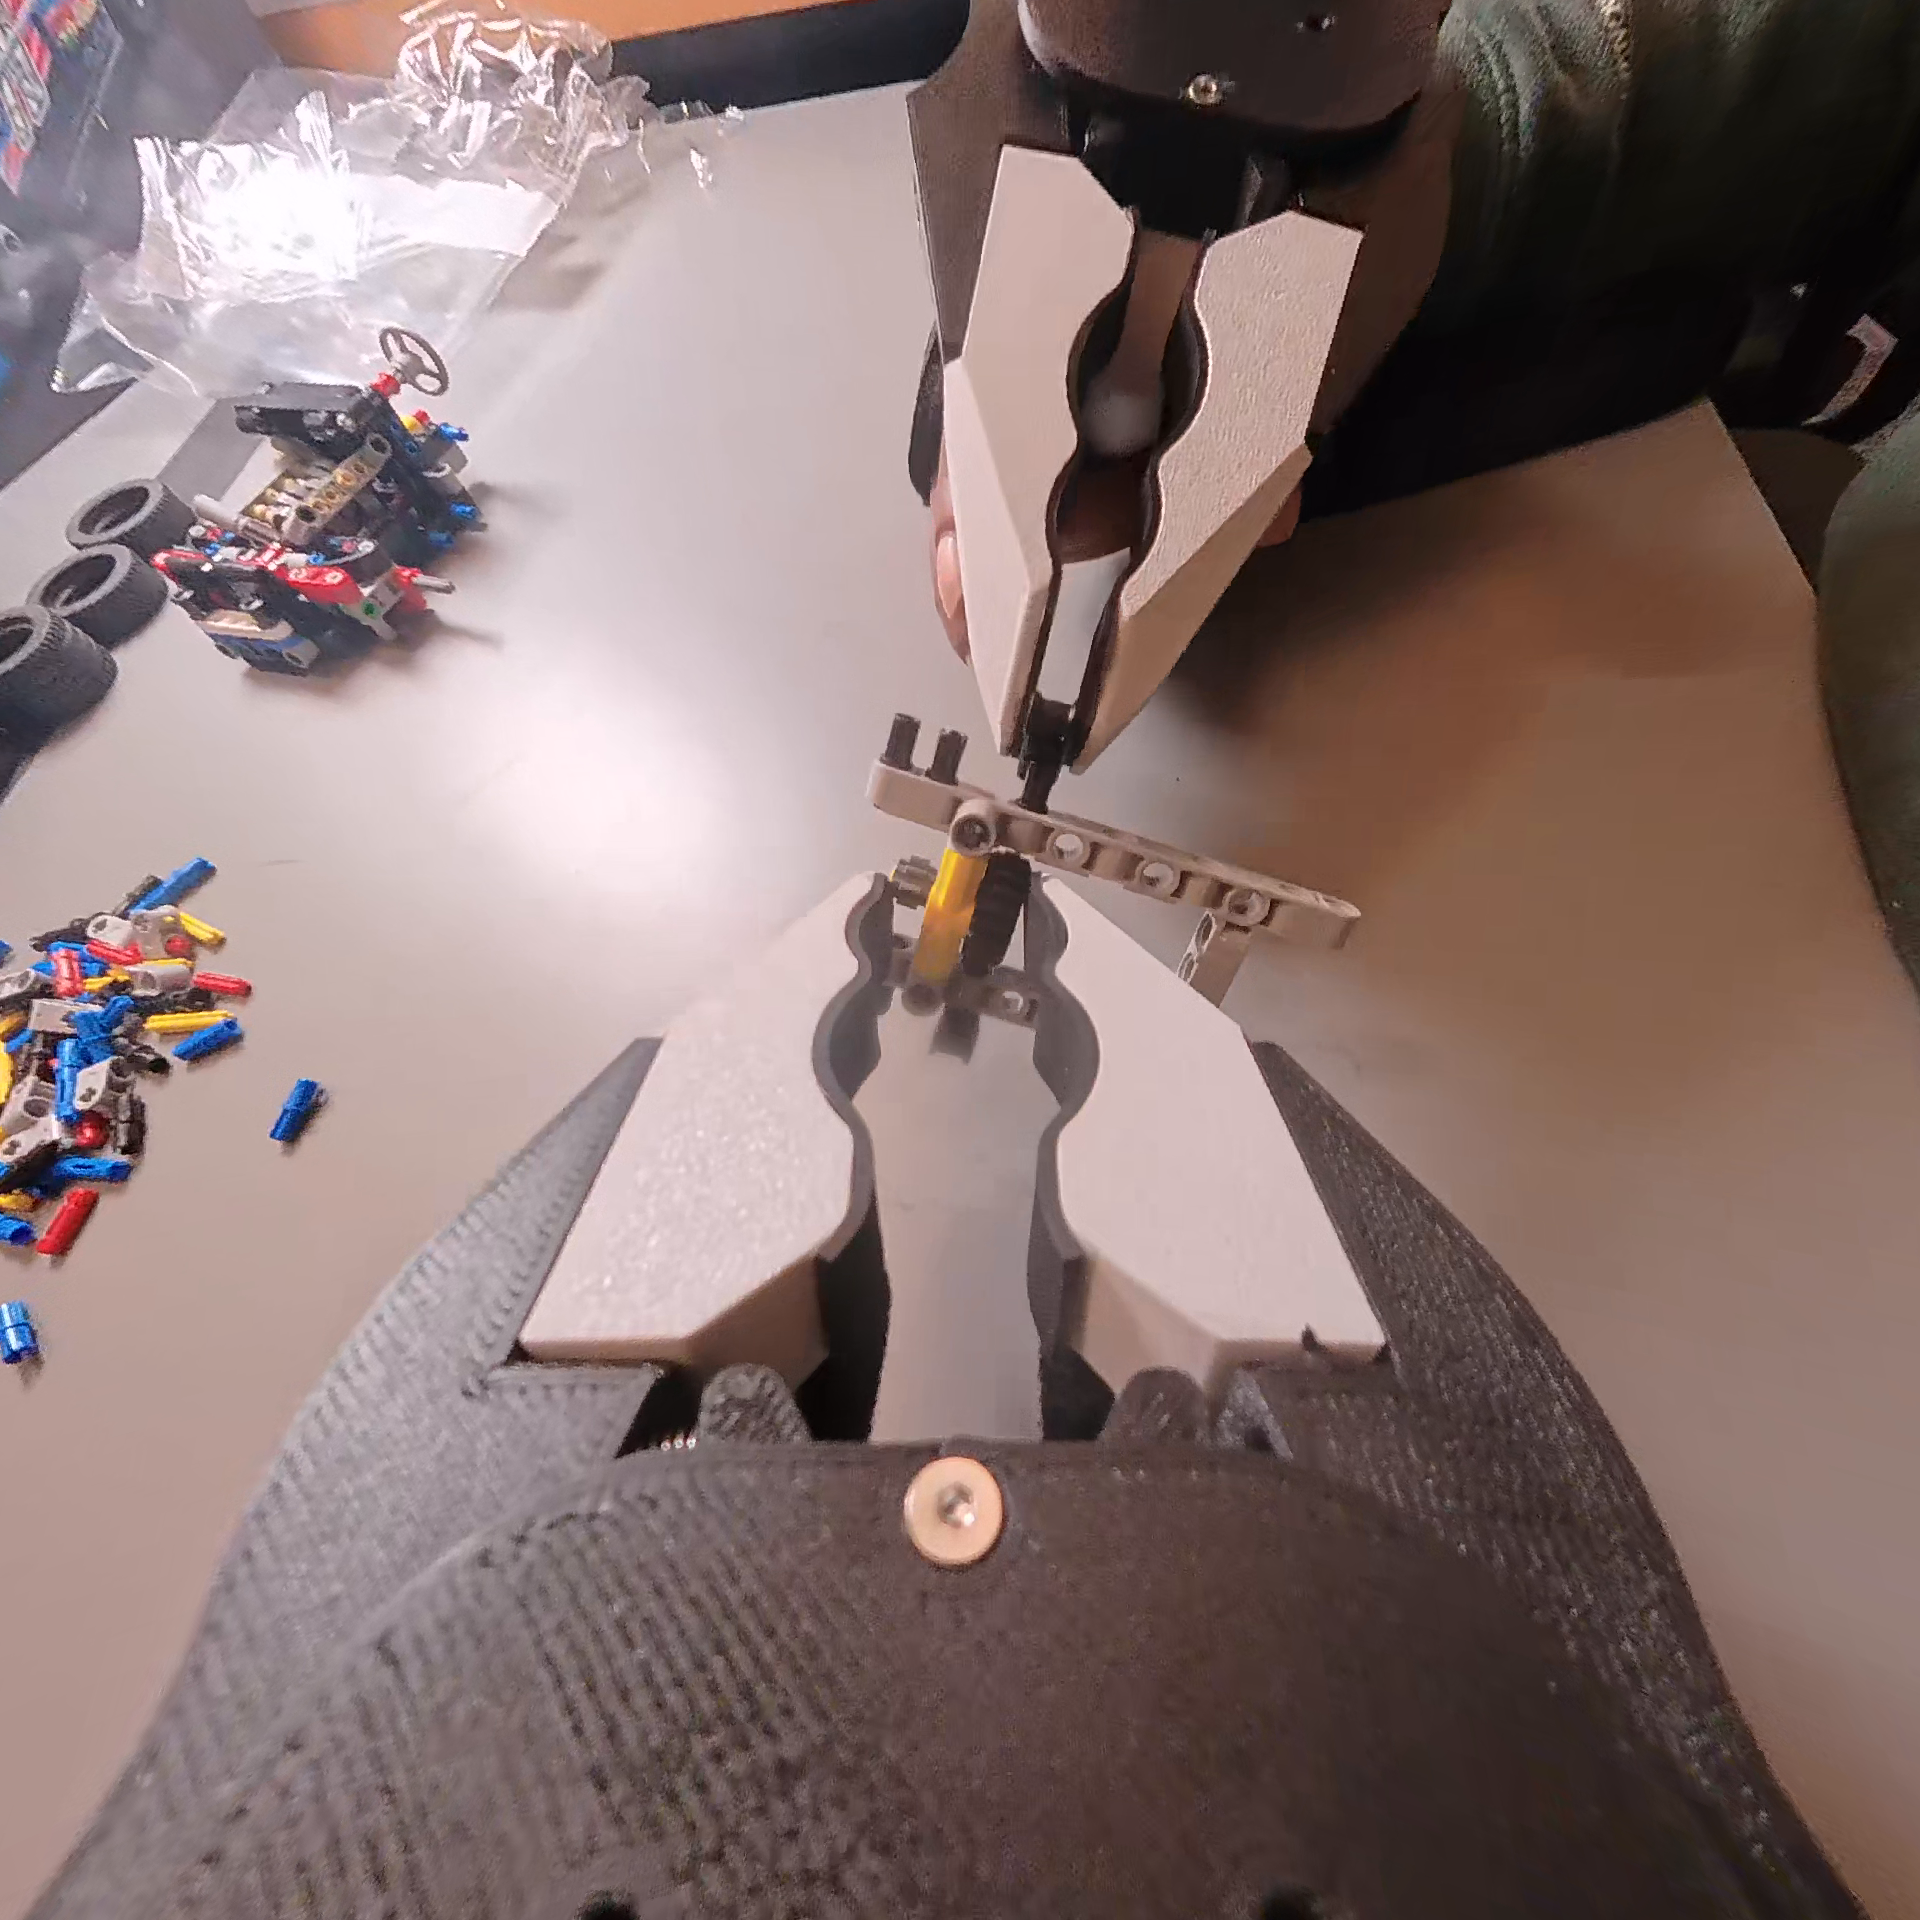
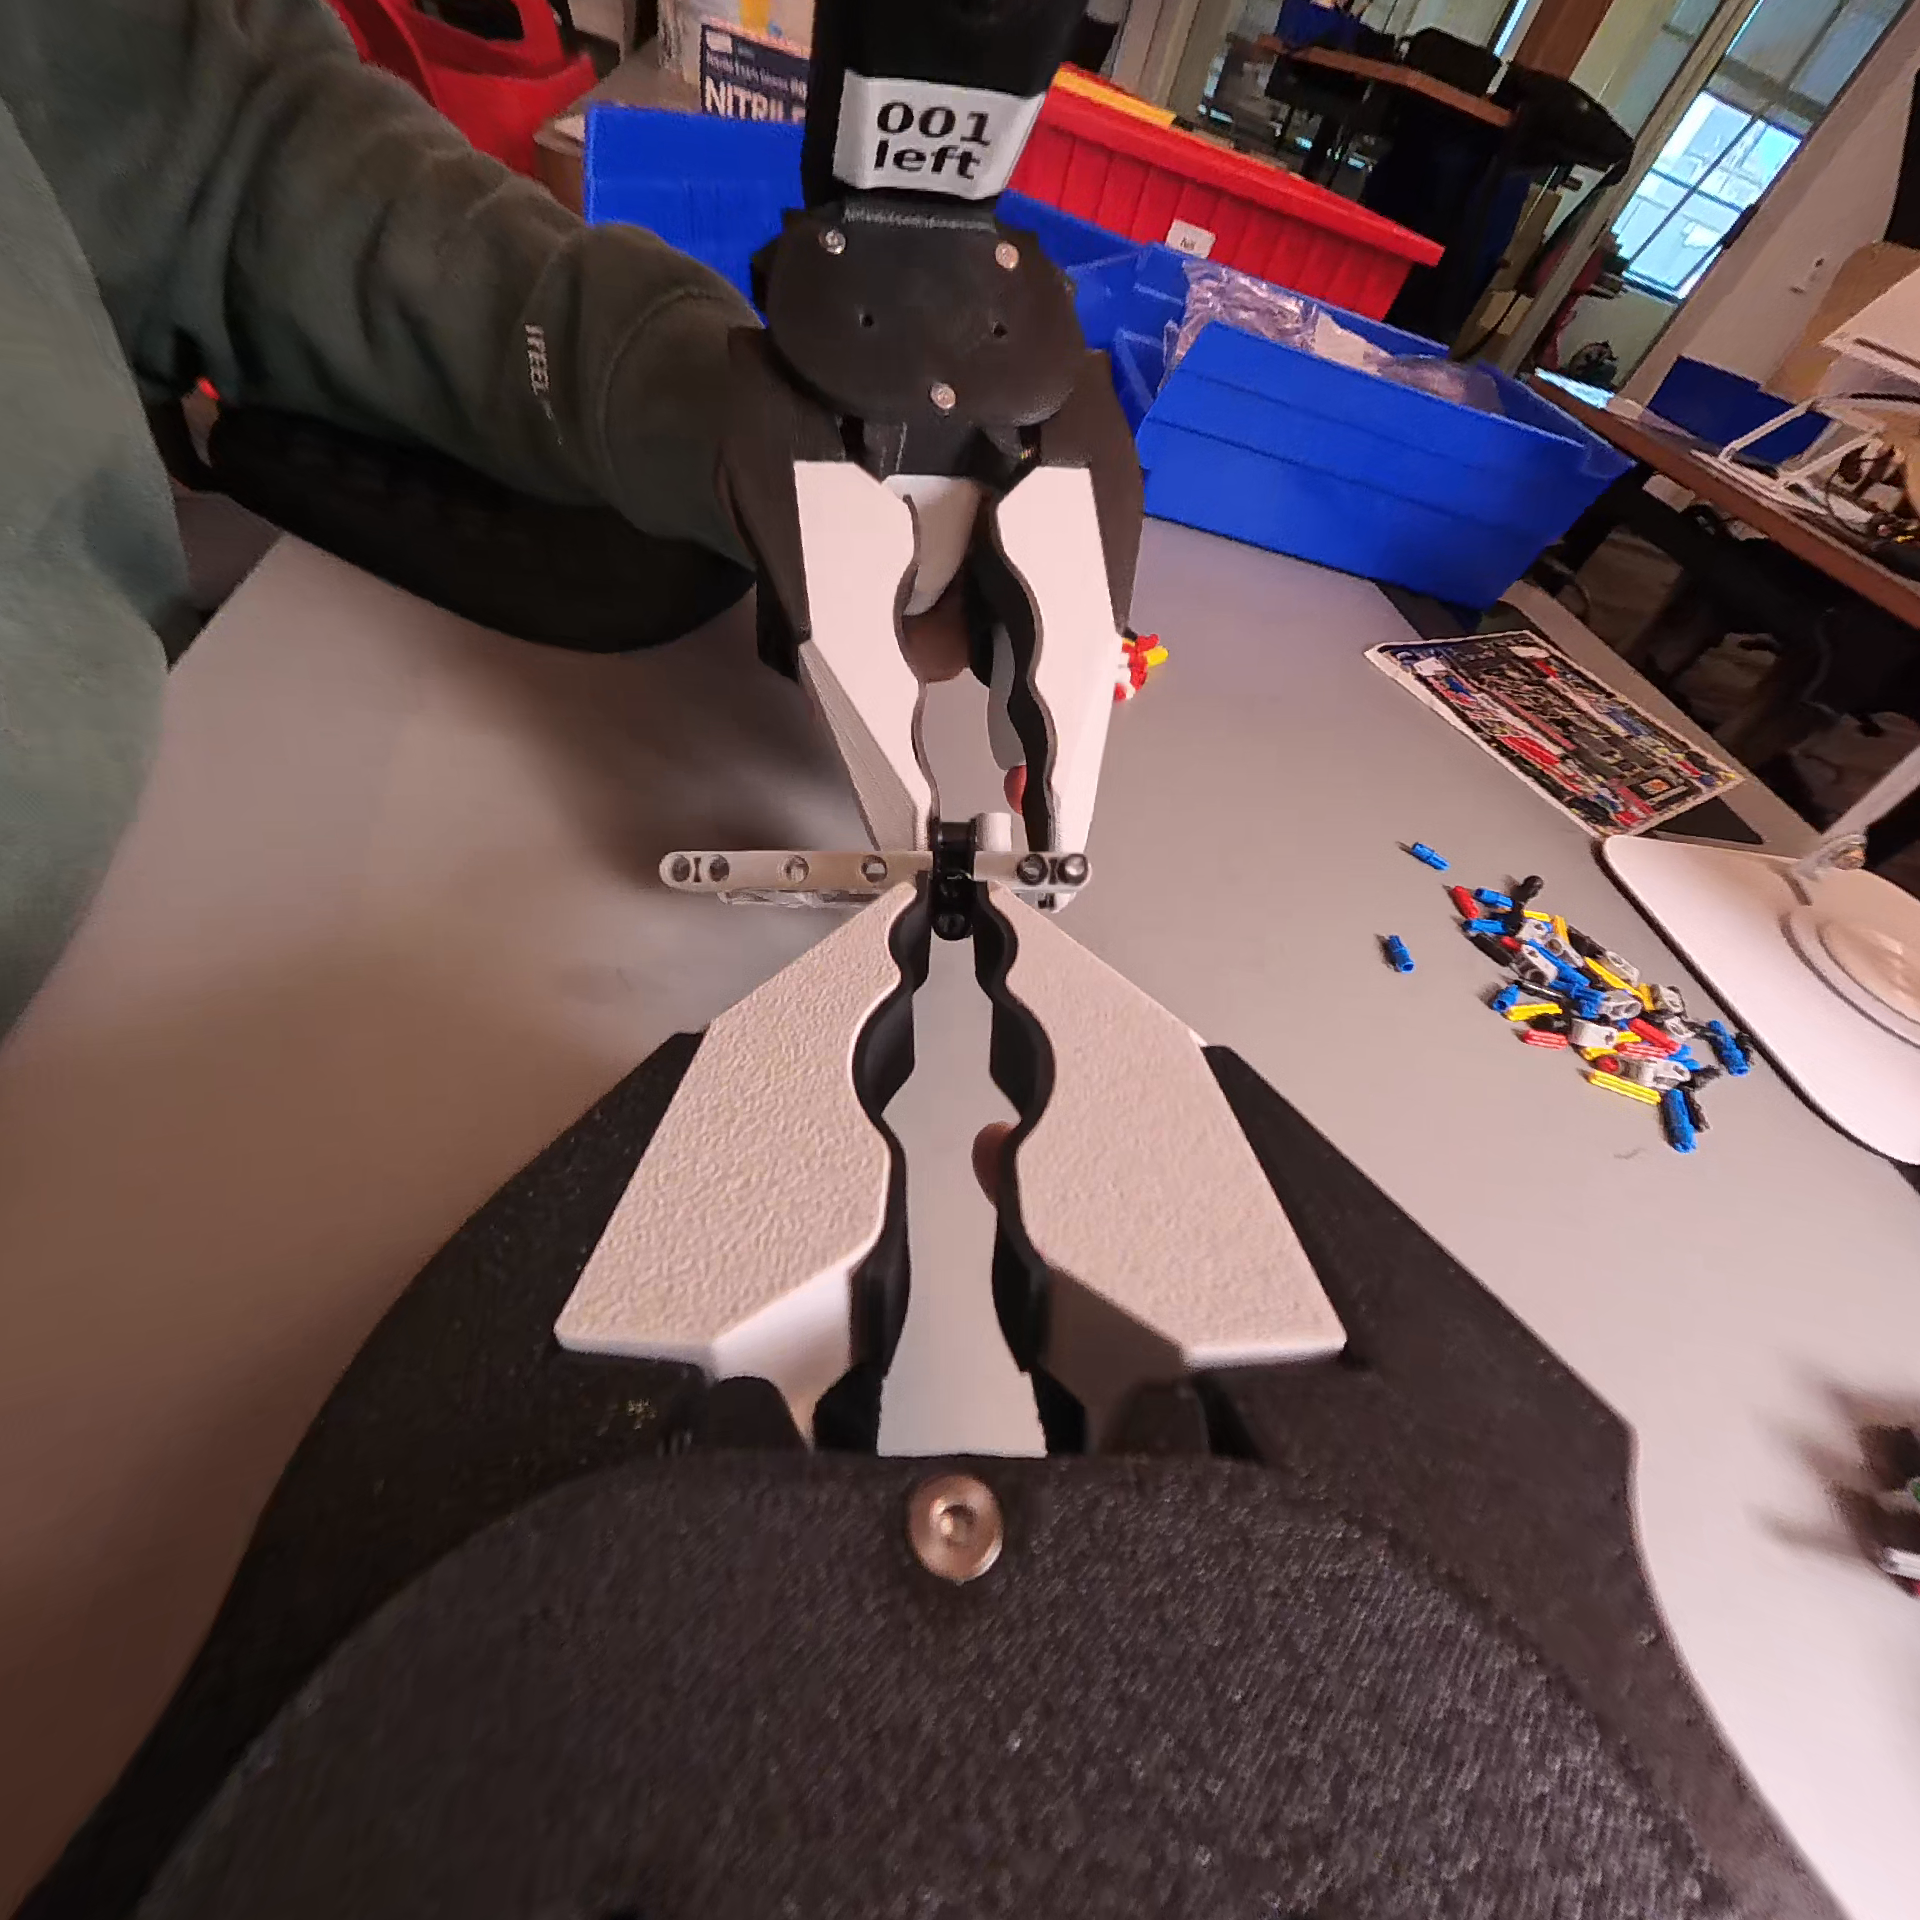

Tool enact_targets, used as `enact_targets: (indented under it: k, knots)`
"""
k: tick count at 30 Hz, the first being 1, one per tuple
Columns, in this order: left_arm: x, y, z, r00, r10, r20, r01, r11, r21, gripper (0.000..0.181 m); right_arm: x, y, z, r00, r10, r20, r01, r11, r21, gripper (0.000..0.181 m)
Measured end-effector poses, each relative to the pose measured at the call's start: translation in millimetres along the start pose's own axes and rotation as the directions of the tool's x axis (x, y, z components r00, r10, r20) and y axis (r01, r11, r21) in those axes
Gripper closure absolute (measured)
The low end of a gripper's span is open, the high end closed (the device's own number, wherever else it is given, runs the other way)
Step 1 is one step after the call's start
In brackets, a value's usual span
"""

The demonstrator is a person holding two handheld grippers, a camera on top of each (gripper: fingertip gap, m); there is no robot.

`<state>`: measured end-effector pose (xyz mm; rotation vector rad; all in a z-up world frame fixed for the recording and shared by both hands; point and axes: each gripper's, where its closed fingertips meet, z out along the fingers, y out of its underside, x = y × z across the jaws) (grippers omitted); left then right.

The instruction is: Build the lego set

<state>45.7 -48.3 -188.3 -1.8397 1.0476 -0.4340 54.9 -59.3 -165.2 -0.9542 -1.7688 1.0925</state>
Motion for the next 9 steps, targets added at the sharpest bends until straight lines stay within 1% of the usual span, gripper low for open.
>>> enact_targets:
  k: [5, 9]
  knots:
    - [3, 8, 8, 1.000, -0.017, -0.007, 0.016, 0.998, -0.056, 0.158, -3, 9, 2, 0.998, -0.064, -0.005, 0.063, 0.995, -0.074, 0.175]
    - [6, 17, 14, 1.000, -0.023, -0.007, 0.022, 0.993, -0.119, 0.158, -6, 19, 2, 0.992, -0.125, 0.002, 0.123, 0.978, -0.167, 0.176]
